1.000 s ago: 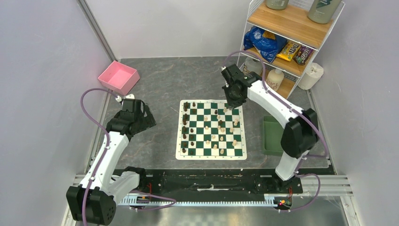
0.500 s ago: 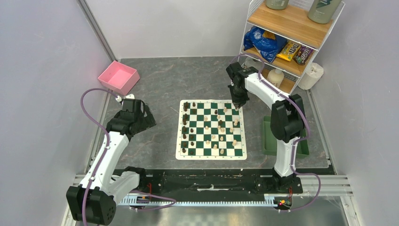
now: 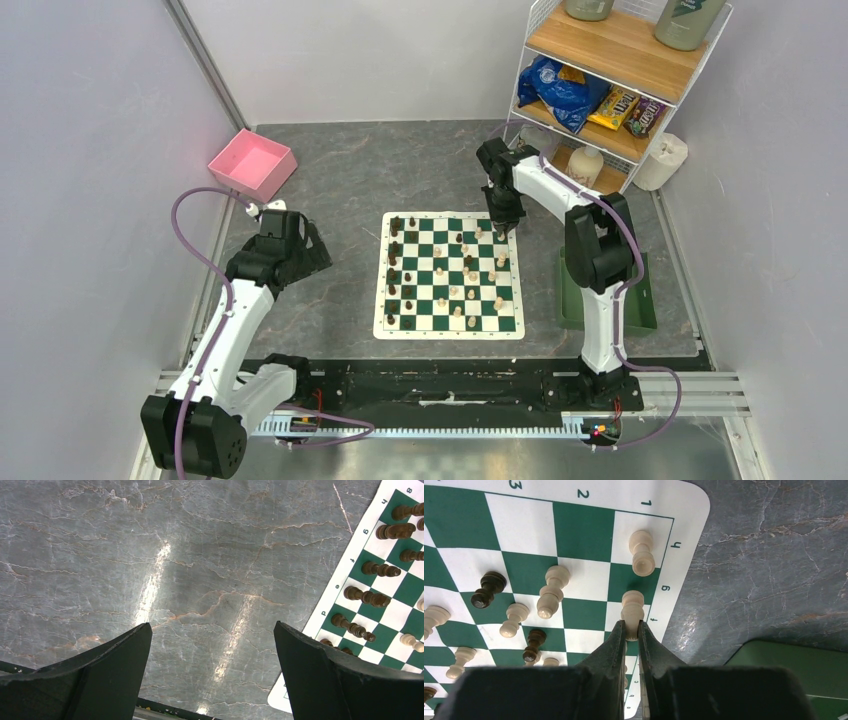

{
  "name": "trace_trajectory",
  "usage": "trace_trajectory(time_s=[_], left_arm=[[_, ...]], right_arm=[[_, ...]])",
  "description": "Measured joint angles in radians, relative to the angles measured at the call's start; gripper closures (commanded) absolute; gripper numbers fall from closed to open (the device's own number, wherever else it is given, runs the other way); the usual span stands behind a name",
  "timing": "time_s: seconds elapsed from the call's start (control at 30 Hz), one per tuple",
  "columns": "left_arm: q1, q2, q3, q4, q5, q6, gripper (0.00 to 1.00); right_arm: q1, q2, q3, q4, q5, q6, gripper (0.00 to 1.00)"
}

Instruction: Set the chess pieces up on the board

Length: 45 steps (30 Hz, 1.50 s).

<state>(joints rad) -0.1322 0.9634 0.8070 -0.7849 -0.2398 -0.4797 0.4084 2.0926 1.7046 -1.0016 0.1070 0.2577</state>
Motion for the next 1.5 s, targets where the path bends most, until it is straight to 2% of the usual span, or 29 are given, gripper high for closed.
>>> trace_trajectory(time_s=[0.77,1.1,1.27,1.5], left_arm=[[0.0,0.0,0.0,0.0,0.005,0.0,0.0],[0.0,0.0,0.0,0.0,0.005,0.0,0.0],[0.0,0.0,0.0,0.0,0.005,0.0,0.0],[0.0,0.0,0.0,0.0,0.005,0.0,0.01]], right_arm=[[-0.004,0.027,0.002,0.029,0.003,-0.009,0.79],[-0.007,0.034,0.002,0.049,0.003,-0.016,0.7],[-0.007,0.034,0.002,0.052,0.002,-0.017,0.69],[-0.007,0.034,0.002,0.053,0.003,-0.017,0.6]])
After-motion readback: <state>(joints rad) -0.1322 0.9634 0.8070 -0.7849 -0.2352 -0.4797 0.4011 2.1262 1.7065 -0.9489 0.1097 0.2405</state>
